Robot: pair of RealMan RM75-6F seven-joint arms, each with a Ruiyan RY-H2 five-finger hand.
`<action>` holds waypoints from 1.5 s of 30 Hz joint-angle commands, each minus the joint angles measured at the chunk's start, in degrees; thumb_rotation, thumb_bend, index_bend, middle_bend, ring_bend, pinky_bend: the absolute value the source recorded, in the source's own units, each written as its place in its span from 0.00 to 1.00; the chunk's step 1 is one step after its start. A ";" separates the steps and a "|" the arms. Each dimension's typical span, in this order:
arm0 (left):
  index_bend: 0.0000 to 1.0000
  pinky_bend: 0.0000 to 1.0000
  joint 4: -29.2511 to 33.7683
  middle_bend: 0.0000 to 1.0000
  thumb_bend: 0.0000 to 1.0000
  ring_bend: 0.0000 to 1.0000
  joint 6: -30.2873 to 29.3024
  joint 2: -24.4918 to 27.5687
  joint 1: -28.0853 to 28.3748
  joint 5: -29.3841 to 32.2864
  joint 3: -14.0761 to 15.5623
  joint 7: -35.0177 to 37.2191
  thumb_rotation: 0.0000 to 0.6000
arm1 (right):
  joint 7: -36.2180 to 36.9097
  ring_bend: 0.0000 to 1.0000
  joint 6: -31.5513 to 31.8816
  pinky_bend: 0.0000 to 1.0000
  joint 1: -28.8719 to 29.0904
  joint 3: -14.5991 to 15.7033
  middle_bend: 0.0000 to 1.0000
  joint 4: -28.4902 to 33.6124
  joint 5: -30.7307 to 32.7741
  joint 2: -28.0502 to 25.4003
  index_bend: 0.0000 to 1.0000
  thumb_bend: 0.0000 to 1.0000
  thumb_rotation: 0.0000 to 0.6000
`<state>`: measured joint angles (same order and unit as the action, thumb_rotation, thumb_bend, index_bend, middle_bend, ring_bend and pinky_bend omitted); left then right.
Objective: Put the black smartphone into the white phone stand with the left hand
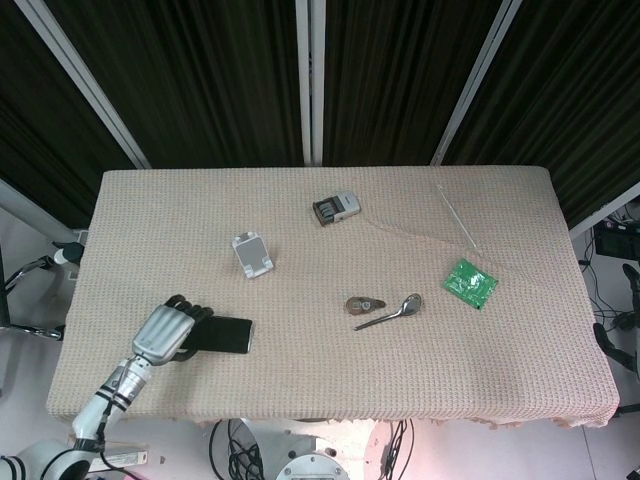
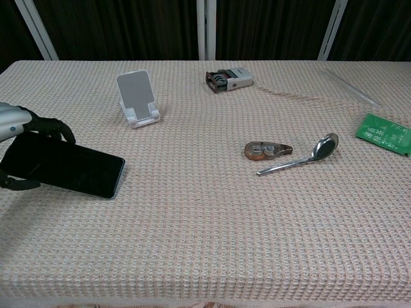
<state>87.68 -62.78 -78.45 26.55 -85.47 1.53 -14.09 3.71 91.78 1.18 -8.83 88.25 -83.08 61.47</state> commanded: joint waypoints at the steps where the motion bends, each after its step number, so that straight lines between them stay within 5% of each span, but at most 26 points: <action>1: 0.65 0.25 0.26 0.68 0.33 0.37 0.07 0.65 0.28 -0.45 -0.05 0.92 1.00 | 0.09 0.00 0.11 0.00 -0.10 0.02 0.00 0.03 0.02 -0.07 0.00 0.21 1.00; 27: 0.68 0.31 3.49 0.71 0.34 0.44 0.87 5.83 2.01 -1.32 -1.52 11.98 1.00 | 0.72 0.00 0.40 0.00 -0.33 0.02 0.00 -0.87 0.05 0.36 0.00 0.21 1.00; 37: 0.68 0.31 8.00 0.71 0.34 0.44 3.71 17.66 7.90 -3.84 -5.68 8.52 1.00 | 0.46 0.00 1.40 0.00 -0.92 -0.16 0.00 -0.14 0.20 -0.08 0.00 0.21 1.00; 45: 0.69 0.31 8.42 0.72 0.34 0.44 14.57 25.33 18.55 -3.80 -11.10 5.63 1.00 | -0.73 0.00 2.64 0.00 -1.38 -0.08 0.00 1.38 -0.36 0.15 0.00 0.21 1.00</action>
<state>96.03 -52.18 -55.22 41.31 -89.17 -7.51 -7.08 3.10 94.25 -0.09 -8.88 89.46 -83.36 61.58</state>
